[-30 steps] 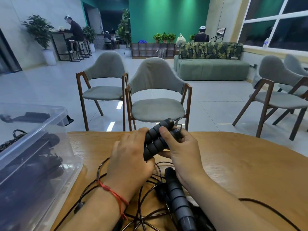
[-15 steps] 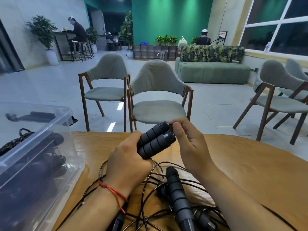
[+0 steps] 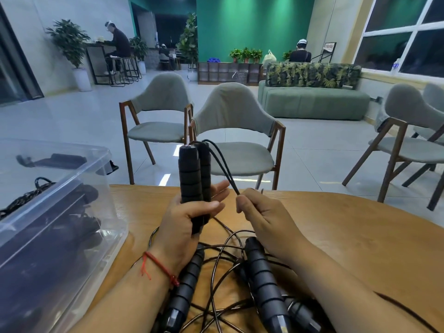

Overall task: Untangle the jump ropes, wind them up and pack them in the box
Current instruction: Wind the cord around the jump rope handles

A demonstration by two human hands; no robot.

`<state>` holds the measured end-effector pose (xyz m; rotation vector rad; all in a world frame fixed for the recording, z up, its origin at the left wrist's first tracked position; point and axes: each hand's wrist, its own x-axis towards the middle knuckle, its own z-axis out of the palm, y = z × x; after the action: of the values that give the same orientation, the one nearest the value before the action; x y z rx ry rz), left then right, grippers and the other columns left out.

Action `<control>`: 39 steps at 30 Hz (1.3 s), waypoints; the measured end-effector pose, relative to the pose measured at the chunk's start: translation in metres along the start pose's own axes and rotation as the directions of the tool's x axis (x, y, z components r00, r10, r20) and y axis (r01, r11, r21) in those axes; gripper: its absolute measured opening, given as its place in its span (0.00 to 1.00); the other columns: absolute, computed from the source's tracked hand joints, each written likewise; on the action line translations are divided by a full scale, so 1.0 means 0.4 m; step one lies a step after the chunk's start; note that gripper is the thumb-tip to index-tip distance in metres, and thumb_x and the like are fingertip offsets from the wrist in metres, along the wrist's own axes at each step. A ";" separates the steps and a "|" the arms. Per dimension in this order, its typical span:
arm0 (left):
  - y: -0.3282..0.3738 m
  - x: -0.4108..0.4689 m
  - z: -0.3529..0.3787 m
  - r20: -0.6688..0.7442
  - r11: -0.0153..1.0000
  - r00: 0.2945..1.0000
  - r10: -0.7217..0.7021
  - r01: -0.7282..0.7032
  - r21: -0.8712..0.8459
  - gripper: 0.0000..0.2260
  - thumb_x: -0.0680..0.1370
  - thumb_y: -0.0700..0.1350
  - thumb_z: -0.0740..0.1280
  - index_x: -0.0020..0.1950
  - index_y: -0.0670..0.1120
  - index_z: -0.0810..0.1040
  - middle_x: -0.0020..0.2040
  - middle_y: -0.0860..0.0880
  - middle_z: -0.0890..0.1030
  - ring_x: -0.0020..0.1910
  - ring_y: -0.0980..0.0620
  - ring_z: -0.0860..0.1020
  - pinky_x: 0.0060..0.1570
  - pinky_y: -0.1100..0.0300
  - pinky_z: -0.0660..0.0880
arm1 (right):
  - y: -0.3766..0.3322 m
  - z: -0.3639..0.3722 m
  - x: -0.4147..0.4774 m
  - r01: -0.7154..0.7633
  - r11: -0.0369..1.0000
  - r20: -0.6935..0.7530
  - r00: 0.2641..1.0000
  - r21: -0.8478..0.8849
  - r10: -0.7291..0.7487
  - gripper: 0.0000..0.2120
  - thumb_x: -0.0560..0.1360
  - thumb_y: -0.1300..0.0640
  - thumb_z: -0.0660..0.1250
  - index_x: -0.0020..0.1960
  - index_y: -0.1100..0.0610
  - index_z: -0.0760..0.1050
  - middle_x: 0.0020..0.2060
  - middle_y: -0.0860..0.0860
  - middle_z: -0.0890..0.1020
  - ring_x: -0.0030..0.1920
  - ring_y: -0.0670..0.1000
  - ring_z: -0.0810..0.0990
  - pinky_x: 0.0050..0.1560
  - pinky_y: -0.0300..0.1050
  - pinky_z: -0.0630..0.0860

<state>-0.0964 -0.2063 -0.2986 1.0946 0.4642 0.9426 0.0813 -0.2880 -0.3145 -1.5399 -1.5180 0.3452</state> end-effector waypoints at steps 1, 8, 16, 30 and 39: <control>0.000 0.001 0.001 0.018 0.999 1.000 -0.011 0.012 -0.047 0.22 0.71 0.36 0.68 0.65 0.35 0.78 0.63 0.38 0.84 0.65 0.39 0.82 0.72 0.37 0.71 | -0.006 0.006 0.000 0.007 1.000 0.015 1.000 -0.024 -0.007 0.14 0.87 0.46 0.60 0.44 0.42 0.76 0.38 0.41 0.78 0.43 0.46 0.77 0.43 0.40 0.70; -0.003 -0.004 -0.006 0.122 0.996 0.989 -0.078 0.084 -0.039 0.24 0.74 0.41 0.68 0.68 0.32 0.78 0.64 0.35 0.83 0.68 0.39 0.80 0.68 0.45 0.74 | -0.021 0.029 0.006 0.023 0.990 0.096 0.995 -0.142 -0.009 0.11 0.87 0.43 0.60 0.50 0.37 0.79 0.42 0.40 0.82 0.48 0.44 0.81 0.46 0.43 0.75; 0.004 0.005 -0.004 -0.074 0.997 0.997 -0.020 0.014 -0.078 0.20 0.74 0.37 0.71 0.66 0.41 0.78 0.49 0.43 0.83 0.55 0.43 0.84 0.58 0.41 0.80 | -0.010 0.030 0.004 0.050 0.971 0.147 0.989 -0.233 -0.016 0.14 0.85 0.38 0.59 0.42 0.34 0.75 0.38 0.38 0.80 0.42 0.42 0.78 0.40 0.40 0.69; -0.007 0.051 -0.054 -0.499 1.000 0.866 0.024 -0.024 0.005 0.10 0.80 0.40 0.71 0.59 0.48 0.76 0.43 0.48 0.78 0.39 0.53 0.80 0.56 0.39 0.82 | 0.023 -0.095 0.032 -0.057 0.973 0.034 0.997 -0.222 0.067 0.19 0.77 0.34 0.71 0.38 0.48 0.80 0.30 0.48 0.78 0.33 0.48 0.74 0.37 0.45 0.70; -0.008 0.015 -0.015 -0.328 0.804 0.942 0.071 0.141 0.578 0.32 0.71 0.79 0.64 0.64 0.58 0.68 0.47 0.47 0.80 0.40 0.49 0.82 0.37 0.45 0.85 | -0.144 -0.163 0.065 0.128 0.962 0.139 0.986 -0.241 -0.096 0.11 0.78 0.40 0.73 0.45 0.46 0.83 0.35 0.48 0.81 0.37 0.50 0.78 0.39 0.56 0.77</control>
<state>-0.0963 -0.1985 -0.3034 1.4883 1.1208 0.9788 0.0978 -0.3011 -0.2263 -1.6415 -1.7958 0.1943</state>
